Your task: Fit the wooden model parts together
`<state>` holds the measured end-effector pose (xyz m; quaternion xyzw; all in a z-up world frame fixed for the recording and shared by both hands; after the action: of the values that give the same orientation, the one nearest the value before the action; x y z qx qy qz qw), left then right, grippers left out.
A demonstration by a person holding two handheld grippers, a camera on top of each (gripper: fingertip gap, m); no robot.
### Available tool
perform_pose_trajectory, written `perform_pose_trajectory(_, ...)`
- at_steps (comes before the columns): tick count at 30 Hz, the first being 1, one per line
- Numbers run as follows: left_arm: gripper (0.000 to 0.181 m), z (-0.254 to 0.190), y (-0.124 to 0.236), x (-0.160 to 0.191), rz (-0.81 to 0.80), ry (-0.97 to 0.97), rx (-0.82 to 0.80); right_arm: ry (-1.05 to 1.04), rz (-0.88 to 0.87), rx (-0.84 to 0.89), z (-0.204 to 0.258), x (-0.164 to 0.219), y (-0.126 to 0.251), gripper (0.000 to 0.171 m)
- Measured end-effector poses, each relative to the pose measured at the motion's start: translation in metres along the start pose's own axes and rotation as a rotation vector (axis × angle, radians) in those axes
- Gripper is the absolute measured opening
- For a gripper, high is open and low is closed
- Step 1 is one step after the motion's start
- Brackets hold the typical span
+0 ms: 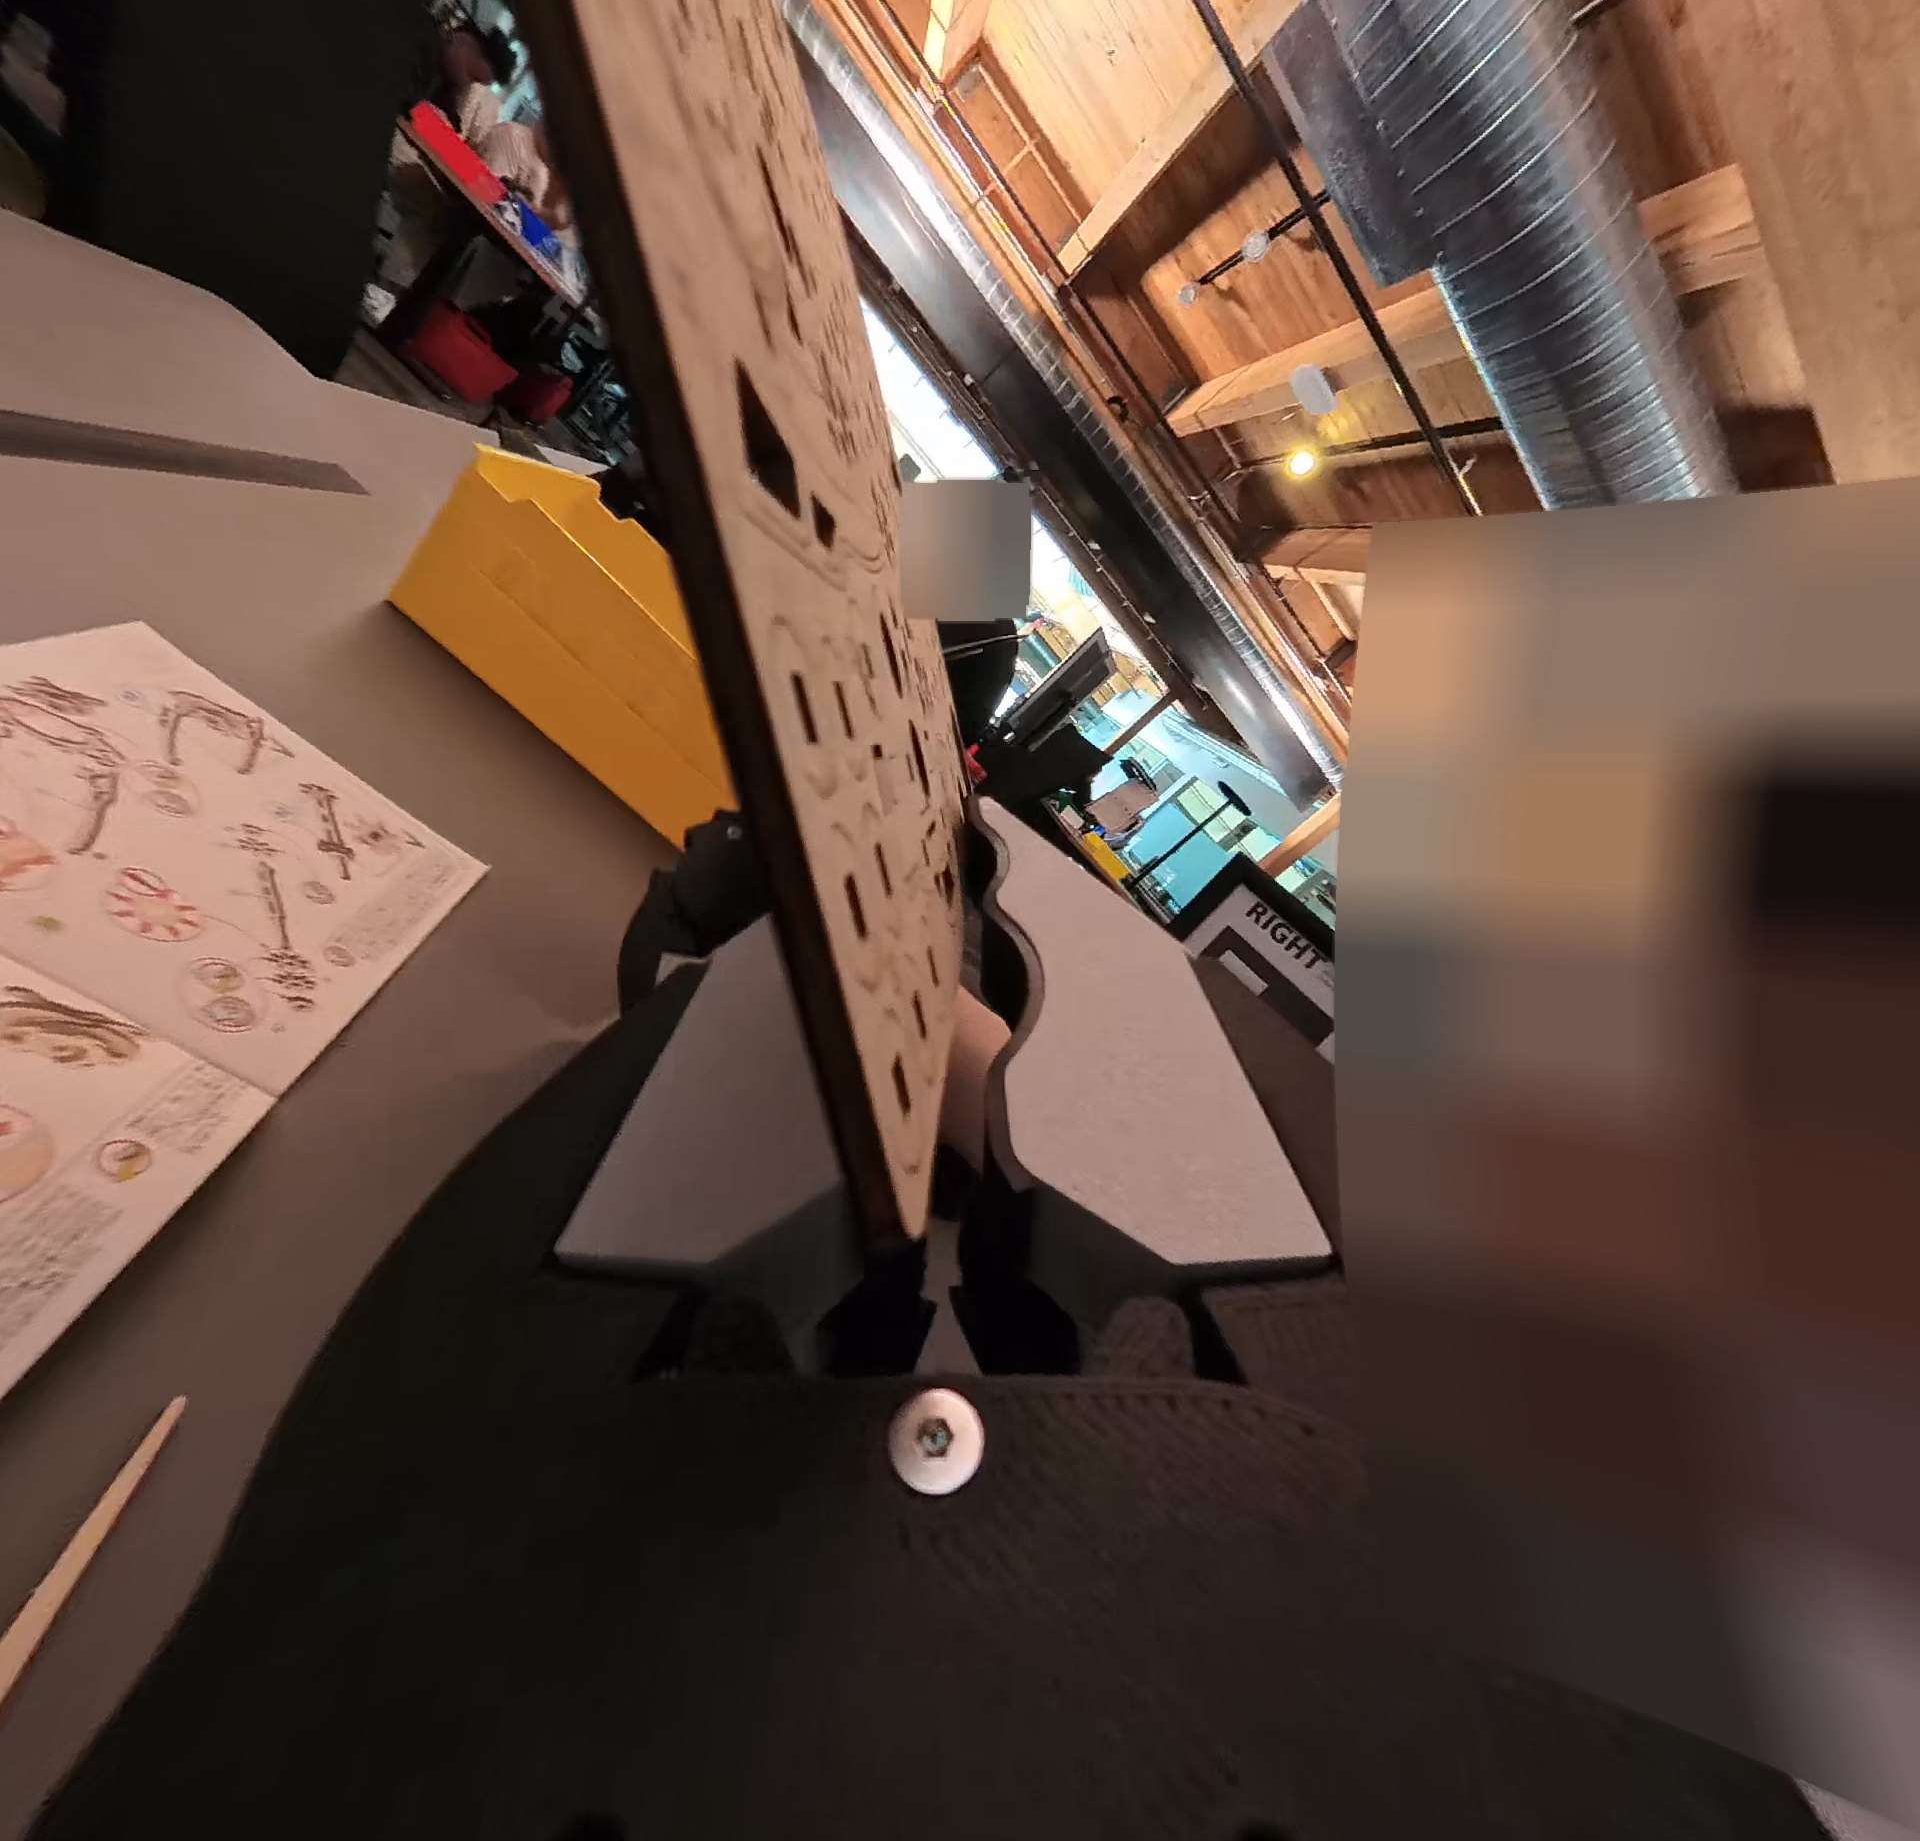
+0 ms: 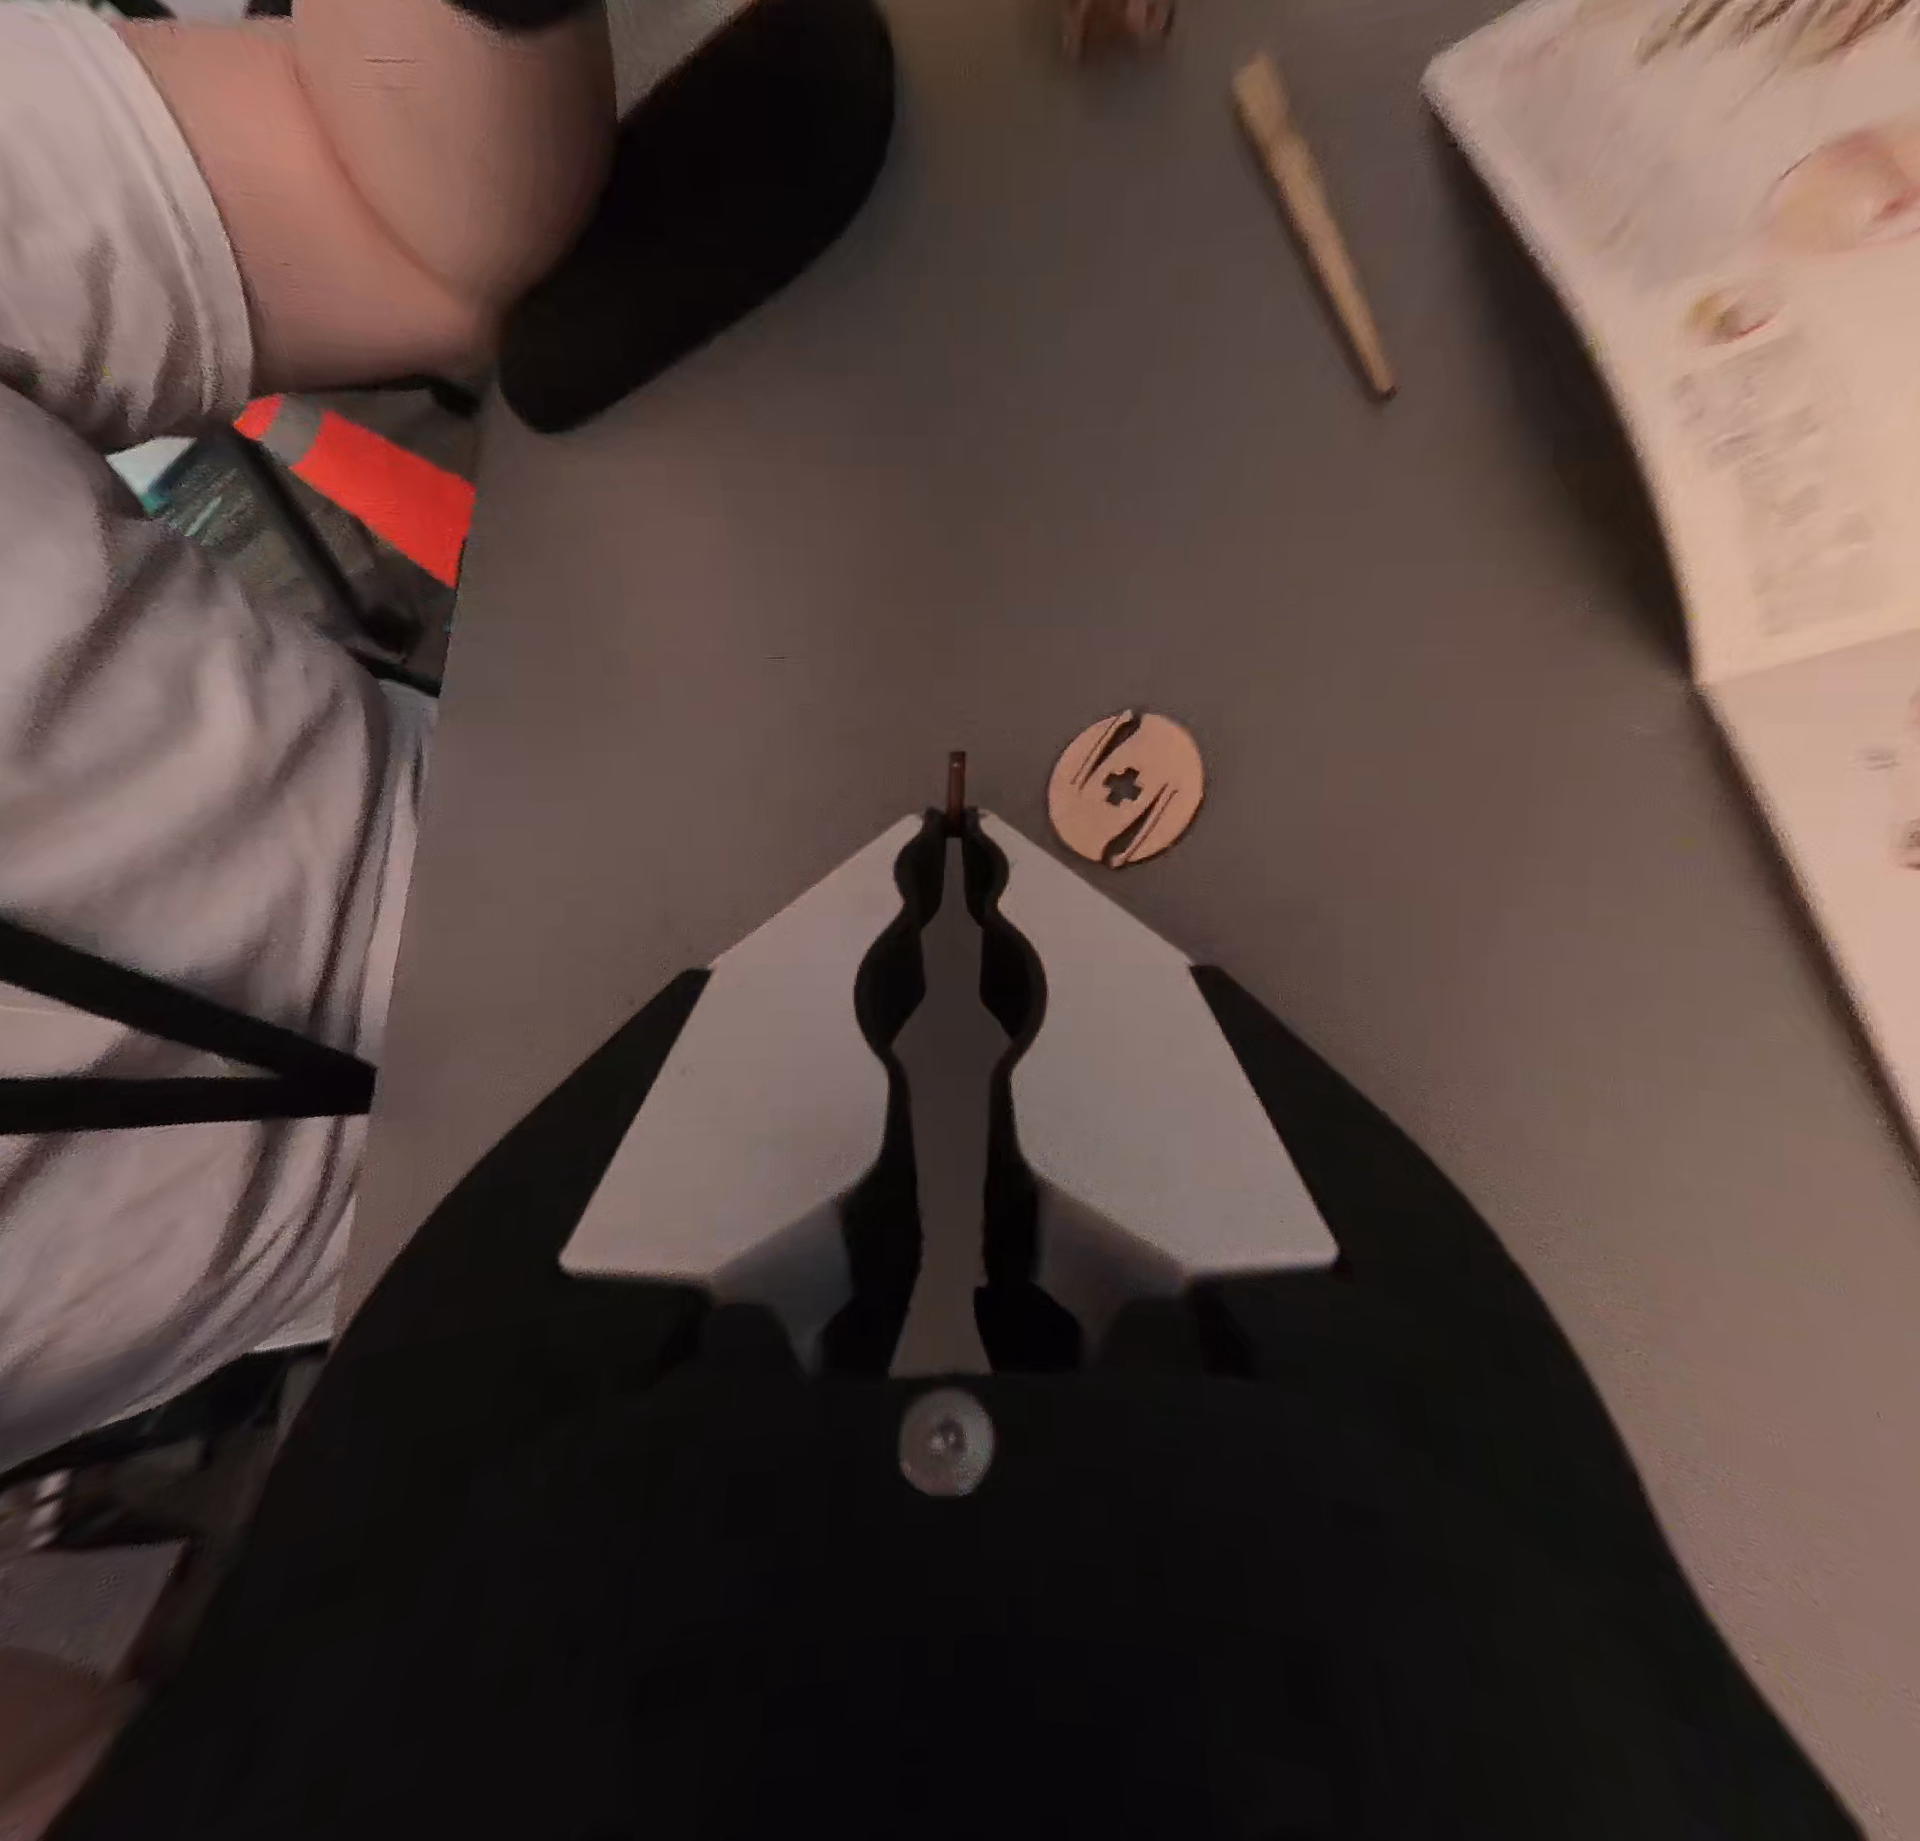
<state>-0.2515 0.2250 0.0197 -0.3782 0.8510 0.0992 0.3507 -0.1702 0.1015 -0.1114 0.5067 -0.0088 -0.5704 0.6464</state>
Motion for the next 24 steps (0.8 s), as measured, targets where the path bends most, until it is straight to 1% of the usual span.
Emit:
perform_pose_trajectory(3,0.002,0.001,0.004,-0.002,-0.005,0.004,-0.004,0.006,0.019,0.034,-0.002,-0.001,-0.004,0.002)
perform_pose_trajectory(5,0.003,0.002,0.005,-0.003,-0.004,0.009,0.000,0.017,0.030,0.062,-0.004,0.002,-0.002,0.017)
perform_pose_trajectory(7,0.003,0.002,0.006,-0.004,0.003,0.004,-0.006,0.023,0.002,0.095,-0.008,0.001,0.005,0.018)
perform_pose_trajectory(9,0.004,0.003,0.008,-0.005,0.009,-0.008,-0.027,0.034,-0.064,0.124,-0.010,-0.003,0.016,0.018)
perform_pose_trajectory(12,0.004,0.004,0.011,-0.006,0.036,-0.030,-0.055,0.045,-0.266,0.213,-0.014,-0.017,0.043,0.018)
perform_pose_trajectory(16,0.005,0.008,0.014,-0.004,0.141,-0.083,-0.133,0.057,-0.659,0.278,-0.010,-0.036,0.089,0.028)
perform_pose_trajectory(18,0.005,0.012,0.015,-0.001,0.201,-0.131,-0.213,0.062,-0.850,0.239,-0.002,-0.039,0.111,0.038)
perform_pose_trajectory(20,0.005,0.015,0.014,0.002,0.240,-0.168,-0.265,0.042,-0.984,0.176,0.001,-0.039,0.127,0.045)
perform_pose_trajectory(22,0.004,0.017,0.011,0.005,0.269,-0.188,-0.287,0.002,-1.044,0.068,0.000,-0.038,0.133,0.055)
perform_pose_trajectory(24,0.003,0.016,0.008,0.008,0.295,-0.210,-0.297,-0.043,-1.075,0.028,-0.004,-0.037,0.135,0.062)
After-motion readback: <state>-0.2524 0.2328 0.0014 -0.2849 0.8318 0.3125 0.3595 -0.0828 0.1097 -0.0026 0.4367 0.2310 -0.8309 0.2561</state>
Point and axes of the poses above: each gripper's, where its closed fingertips meet, y back along the fingers, x out of its underside, z = x × y across the jaws, the point moved 6 cm from there along y, back along the fingers, and after that the axes turned 10 degrees about z, right-handed, at the moved point
